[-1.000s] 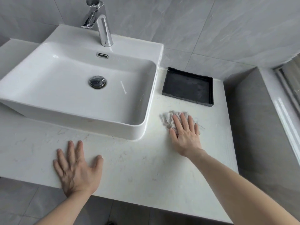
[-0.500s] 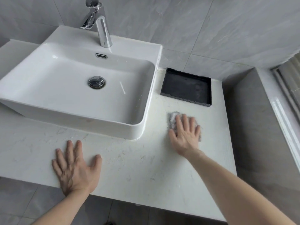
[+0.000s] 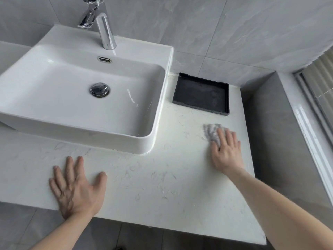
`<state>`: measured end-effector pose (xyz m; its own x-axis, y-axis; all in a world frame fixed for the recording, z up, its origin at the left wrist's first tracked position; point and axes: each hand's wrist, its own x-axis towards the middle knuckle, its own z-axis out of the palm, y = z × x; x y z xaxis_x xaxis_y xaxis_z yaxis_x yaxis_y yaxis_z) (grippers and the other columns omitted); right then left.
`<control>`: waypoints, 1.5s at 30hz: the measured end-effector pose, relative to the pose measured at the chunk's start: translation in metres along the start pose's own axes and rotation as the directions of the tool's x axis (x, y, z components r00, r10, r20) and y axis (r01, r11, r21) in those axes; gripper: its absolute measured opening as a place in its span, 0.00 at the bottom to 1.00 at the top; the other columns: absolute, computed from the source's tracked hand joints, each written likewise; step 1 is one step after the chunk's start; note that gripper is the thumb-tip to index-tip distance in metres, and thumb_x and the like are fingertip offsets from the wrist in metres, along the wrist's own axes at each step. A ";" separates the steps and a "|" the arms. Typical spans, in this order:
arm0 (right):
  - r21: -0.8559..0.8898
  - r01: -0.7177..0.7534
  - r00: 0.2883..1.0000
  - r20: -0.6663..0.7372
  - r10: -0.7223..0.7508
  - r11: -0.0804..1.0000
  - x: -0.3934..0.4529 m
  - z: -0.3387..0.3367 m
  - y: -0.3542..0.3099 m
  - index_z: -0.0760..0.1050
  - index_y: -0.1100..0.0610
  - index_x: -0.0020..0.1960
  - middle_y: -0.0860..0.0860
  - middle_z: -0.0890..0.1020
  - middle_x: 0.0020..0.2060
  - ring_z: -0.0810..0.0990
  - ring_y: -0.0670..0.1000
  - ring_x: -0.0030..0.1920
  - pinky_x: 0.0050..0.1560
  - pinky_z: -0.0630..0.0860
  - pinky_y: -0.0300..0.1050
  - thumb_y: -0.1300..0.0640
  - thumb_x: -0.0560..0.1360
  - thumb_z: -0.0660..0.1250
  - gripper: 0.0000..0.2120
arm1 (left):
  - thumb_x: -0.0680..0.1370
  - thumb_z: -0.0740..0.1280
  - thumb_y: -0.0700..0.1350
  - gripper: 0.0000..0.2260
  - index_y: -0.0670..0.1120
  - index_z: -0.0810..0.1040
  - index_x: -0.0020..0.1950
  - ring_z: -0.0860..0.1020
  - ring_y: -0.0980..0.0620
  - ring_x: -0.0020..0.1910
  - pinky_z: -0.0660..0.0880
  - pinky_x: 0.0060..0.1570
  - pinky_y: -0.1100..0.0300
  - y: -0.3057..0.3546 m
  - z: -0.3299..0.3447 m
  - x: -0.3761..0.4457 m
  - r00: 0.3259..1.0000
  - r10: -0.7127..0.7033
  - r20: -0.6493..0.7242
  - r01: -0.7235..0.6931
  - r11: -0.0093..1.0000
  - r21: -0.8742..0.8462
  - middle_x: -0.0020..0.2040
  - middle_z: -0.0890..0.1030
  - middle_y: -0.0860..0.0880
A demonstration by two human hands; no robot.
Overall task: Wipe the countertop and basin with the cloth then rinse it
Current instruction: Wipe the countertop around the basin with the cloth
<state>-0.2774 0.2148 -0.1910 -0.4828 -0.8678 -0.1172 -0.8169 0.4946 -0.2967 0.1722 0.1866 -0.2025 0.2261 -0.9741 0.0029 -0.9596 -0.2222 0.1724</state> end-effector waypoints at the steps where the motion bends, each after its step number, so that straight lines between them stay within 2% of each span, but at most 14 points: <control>1: 0.025 -0.040 0.999 -0.033 0.041 0.999 0.002 -0.007 0.017 0.56 0.52 0.83 0.53 0.56 0.83 0.50 0.58 0.82 0.82 0.50 0.60 0.46 0.84 0.50 0.28 | 0.71 0.56 0.66 0.39 0.51 0.59 0.80 0.48 0.40 0.81 0.45 0.78 0.41 0.000 0.000 0.000 1.000 0.002 0.000 -0.002 1.000 0.002 0.82 0.56 0.48; 3: 0.074 -0.088 0.993 -0.073 0.094 0.993 0.005 -0.018 0.034 0.61 0.56 0.81 0.53 0.62 0.81 0.55 0.56 0.81 0.80 0.59 0.59 0.50 0.85 0.49 0.25 | 0.71 0.57 0.66 0.39 0.51 0.60 0.79 0.48 0.40 0.81 0.46 0.78 0.40 0.000 -0.001 0.000 1.000 0.000 -0.003 0.000 1.000 -0.003 0.82 0.56 0.47; 6: 0.200 -0.134 0.979 -0.127 0.161 0.971 0.009 -0.025 0.014 0.64 0.57 0.80 0.52 0.66 0.79 0.60 0.55 0.80 0.79 0.60 0.54 0.55 0.86 0.50 0.23 | 0.71 0.57 0.66 0.39 0.50 0.60 0.79 0.48 0.40 0.81 0.46 0.78 0.40 0.001 -0.001 0.000 1.000 -0.005 -0.001 0.005 1.000 -0.006 0.82 0.56 0.48; 11: 0.338 0.185 0.974 -0.188 -0.126 0.923 -0.002 -0.014 -0.082 0.69 0.53 0.76 0.49 0.72 0.73 0.72 0.54 0.73 0.70 0.64 0.40 0.56 0.86 0.53 0.19 | 0.71 0.57 0.66 0.39 0.51 0.60 0.79 0.48 0.40 0.81 0.45 0.78 0.41 0.001 0.000 0.000 1.000 -0.001 0.002 0.001 1.000 0.003 0.82 0.56 0.48; 13: 0.348 0.279 0.960 -0.118 -0.253 0.895 -0.015 0.001 -0.122 0.70 0.51 0.75 0.48 0.71 0.76 0.68 0.52 0.77 0.73 0.59 0.37 0.56 0.87 0.54 0.18 | 0.71 0.56 0.66 0.39 0.51 0.60 0.79 0.48 0.40 0.81 0.46 0.78 0.41 0.000 0.001 0.000 1.000 -0.001 0.001 0.001 1.000 0.008 0.82 0.56 0.48; 17: 0.221 0.326 0.923 0.135 -0.360 0.919 -0.050 0.044 -0.171 0.54 0.55 0.83 0.52 0.55 0.83 0.48 0.56 0.84 0.83 0.44 0.53 0.54 0.87 0.49 0.26 | 0.71 0.56 0.66 0.39 0.51 0.60 0.79 0.48 0.40 0.81 0.46 0.78 0.41 -0.001 0.002 0.001 1.000 -0.007 -0.002 0.007 1.000 0.006 0.82 0.57 0.48; 21: 0.119 0.401 0.905 0.102 -0.413 0.908 -0.063 0.054 -0.138 0.50 0.47 0.84 0.46 0.48 0.84 0.40 0.53 0.83 0.82 0.38 0.54 0.50 0.86 0.51 0.28 | 0.71 0.56 0.67 0.39 0.51 0.59 0.80 0.47 0.41 0.81 0.45 0.78 0.41 -0.001 0.003 0.001 1.000 0.000 0.008 0.000 1.000 0.001 0.82 0.55 0.48; 25: 0.108 0.217 0.974 0.035 -0.222 0.970 -0.044 0.027 -0.065 0.54 0.46 0.84 0.48 0.52 0.84 0.45 0.55 0.84 0.81 0.40 0.53 0.54 0.84 0.55 0.29 | 0.71 0.57 0.66 0.39 0.51 0.60 0.79 0.48 0.40 0.81 0.45 0.78 0.41 -0.002 0.002 0.001 1.000 0.005 0.000 -0.005 1.000 -0.014 0.82 0.56 0.47; 29: 0.076 -0.030 0.999 -0.042 0.033 0.997 -0.025 -0.011 0.017 0.61 0.56 0.82 0.54 0.61 0.82 0.54 0.59 0.82 0.81 0.56 0.61 0.55 0.84 0.50 0.26 | 0.71 0.57 0.66 0.39 0.51 0.60 0.79 0.48 0.39 0.81 0.46 0.78 0.40 0.000 0.001 0.001 1.000 0.003 -0.005 -0.003 1.000 -0.017 0.82 0.57 0.47; 33: 0.157 -0.095 0.989 -0.097 0.111 0.983 -0.018 -0.025 0.005 0.63 0.56 0.80 0.52 0.64 0.80 0.58 0.56 0.81 0.79 0.60 0.56 0.58 0.86 0.51 0.23 | 0.71 0.57 0.66 0.39 0.51 0.60 0.79 0.48 0.39 0.81 0.46 0.78 0.40 -0.001 0.000 0.001 1.000 -0.001 -0.004 0.001 1.000 -0.013 0.82 0.57 0.47; 36: 0.254 0.052 0.995 -0.099 -0.027 0.966 -0.027 -0.012 -0.049 0.64 0.56 0.80 0.52 0.67 0.79 0.61 0.57 0.81 0.80 0.59 0.55 0.60 0.86 0.52 0.23 | 0.71 0.56 0.66 0.39 0.51 0.59 0.79 0.48 0.40 0.81 0.46 0.78 0.40 -0.001 0.001 0.000 1.000 -0.001 -0.003 0.001 1.000 -0.013 0.82 0.56 0.47; 39: 0.263 0.247 0.967 -0.003 -0.256 0.933 -0.051 0.015 -0.106 0.65 0.53 0.79 0.51 0.67 0.79 0.60 0.58 0.81 0.81 0.55 0.55 0.59 0.85 0.53 0.23 | 0.72 0.56 0.66 0.39 0.51 0.59 0.79 0.48 0.40 0.81 0.45 0.78 0.40 -0.002 0.001 0.000 1.000 0.002 -0.001 -0.002 1.000 -0.017 0.82 0.56 0.47; 42: 0.151 0.399 0.898 0.133 -0.418 0.905 -0.080 0.043 -0.149 0.58 0.49 0.82 0.51 0.56 0.83 0.47 0.61 0.83 0.82 0.43 0.59 0.54 0.85 0.53 0.25 | 0.72 0.56 0.67 0.38 0.51 0.59 0.79 0.47 0.41 0.81 0.44 0.78 0.41 -0.001 0.002 0.000 1.000 0.001 -0.002 -0.001 1.000 -0.018 0.82 0.56 0.47; 45: 0.082 0.437 0.887 0.129 -0.444 0.896 -0.093 0.053 -0.144 0.50 0.48 0.84 0.50 0.47 0.84 0.38 0.58 0.83 0.81 0.35 0.55 0.51 0.86 0.51 0.28 | 0.72 0.56 0.66 0.38 0.52 0.58 0.79 0.47 0.41 0.81 0.44 0.78 0.41 -0.001 0.002 0.000 1.000 0.003 -0.002 -0.003 1.000 -0.016 0.82 0.55 0.48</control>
<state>-0.0984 0.2215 -0.1881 -0.0247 -0.9952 -0.0946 -0.9170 0.0603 -0.3944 0.1732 0.1864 -0.2049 0.2238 -0.9746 0.0051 -0.9575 -0.2189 0.1878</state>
